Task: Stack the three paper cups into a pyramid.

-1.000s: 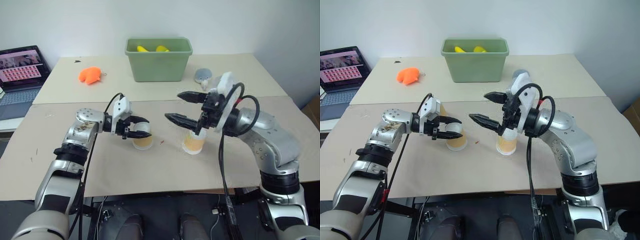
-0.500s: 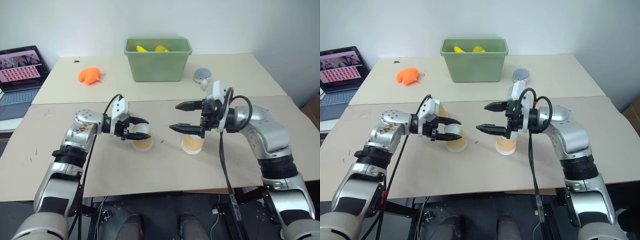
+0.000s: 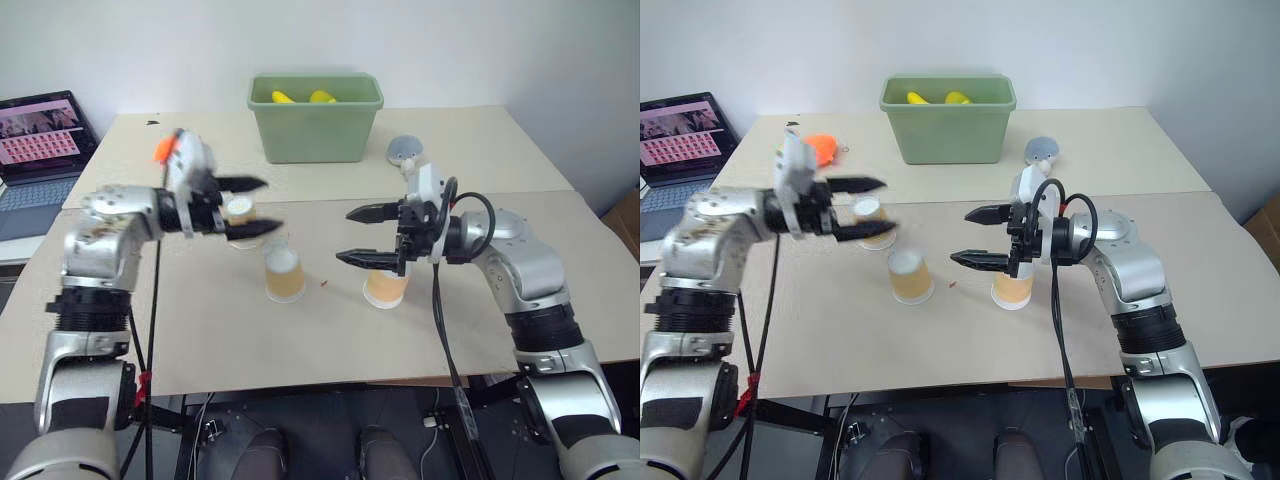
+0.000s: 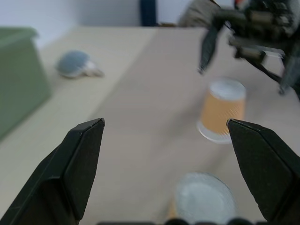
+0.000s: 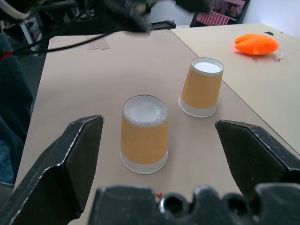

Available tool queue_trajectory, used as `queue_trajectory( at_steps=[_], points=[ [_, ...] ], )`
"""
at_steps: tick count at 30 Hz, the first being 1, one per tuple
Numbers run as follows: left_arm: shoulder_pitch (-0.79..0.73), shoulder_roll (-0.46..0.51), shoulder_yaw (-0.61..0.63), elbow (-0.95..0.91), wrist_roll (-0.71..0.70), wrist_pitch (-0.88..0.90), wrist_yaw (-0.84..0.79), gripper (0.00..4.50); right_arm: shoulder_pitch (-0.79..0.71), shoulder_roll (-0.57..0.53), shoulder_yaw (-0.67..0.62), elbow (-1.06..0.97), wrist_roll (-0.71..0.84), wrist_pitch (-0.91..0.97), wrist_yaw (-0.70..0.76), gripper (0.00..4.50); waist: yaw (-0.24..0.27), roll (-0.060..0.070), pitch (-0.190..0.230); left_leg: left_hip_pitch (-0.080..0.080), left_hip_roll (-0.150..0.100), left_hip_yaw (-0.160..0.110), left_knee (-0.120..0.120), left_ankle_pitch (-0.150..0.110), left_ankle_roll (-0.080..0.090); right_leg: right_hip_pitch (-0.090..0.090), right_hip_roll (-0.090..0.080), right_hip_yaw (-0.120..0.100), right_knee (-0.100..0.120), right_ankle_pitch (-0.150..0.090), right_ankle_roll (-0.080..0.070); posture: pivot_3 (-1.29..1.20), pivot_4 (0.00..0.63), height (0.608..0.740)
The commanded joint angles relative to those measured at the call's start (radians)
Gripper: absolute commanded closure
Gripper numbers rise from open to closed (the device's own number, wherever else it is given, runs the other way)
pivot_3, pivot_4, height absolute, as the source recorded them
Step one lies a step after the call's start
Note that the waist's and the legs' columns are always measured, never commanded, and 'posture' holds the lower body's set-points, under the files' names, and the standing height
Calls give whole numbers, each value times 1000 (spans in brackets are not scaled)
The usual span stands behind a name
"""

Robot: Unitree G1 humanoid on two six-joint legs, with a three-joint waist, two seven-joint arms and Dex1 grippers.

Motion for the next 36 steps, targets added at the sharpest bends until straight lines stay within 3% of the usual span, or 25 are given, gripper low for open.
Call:
queue_trajectory(
  at_steps=[1, 5, 11, 22, 36],
  points=[
    [100, -38, 148, -81, 55, 24, 326, 41, -14, -16, -29, -33, 13, -21, 13, 0, -1, 0, 0, 1, 0, 0, 0, 0, 0, 0, 0, 1, 0, 0, 0, 0, 150, 735],
    [269, -79, 167, -153, 109, 33, 481, 41, -7, -20, -36, -48, 19, -15, 12, 0, 1, 0, 0, 2, 0, 0, 0, 0, 0, 0, 0, 1, 2, 0, 0, 0, 150, 735],
    [349, -68, 133, -53, 133, -49, 473, 41, 9, -6, -33, -84, 30, 2, -9, 0, 19, -1, 0, 0, 0, 0, 0, 0, 0, 0, -1, 0, 1, 0, 0, 0, 150, 735],
    [116, -55, -6, 335, 113, -206, 177, 41, 48, -21, -50, -230, 61, 58, -76, 0, 30, -1, 0, -1, -2, 1, 0, 0, 0, 0, -2, 0, 0, 0, 0, 0, 150, 735],
    [-189, -91, -61, 768, 205, -416, 118, 41, 60, -37, -57, -273, 78, 73, -106, 0, 22, -1, 1, -2, -2, 1, 1, 0, 0, 0, -1, -1, 0, 0, 0, 0, 150, 735]
  ],
)
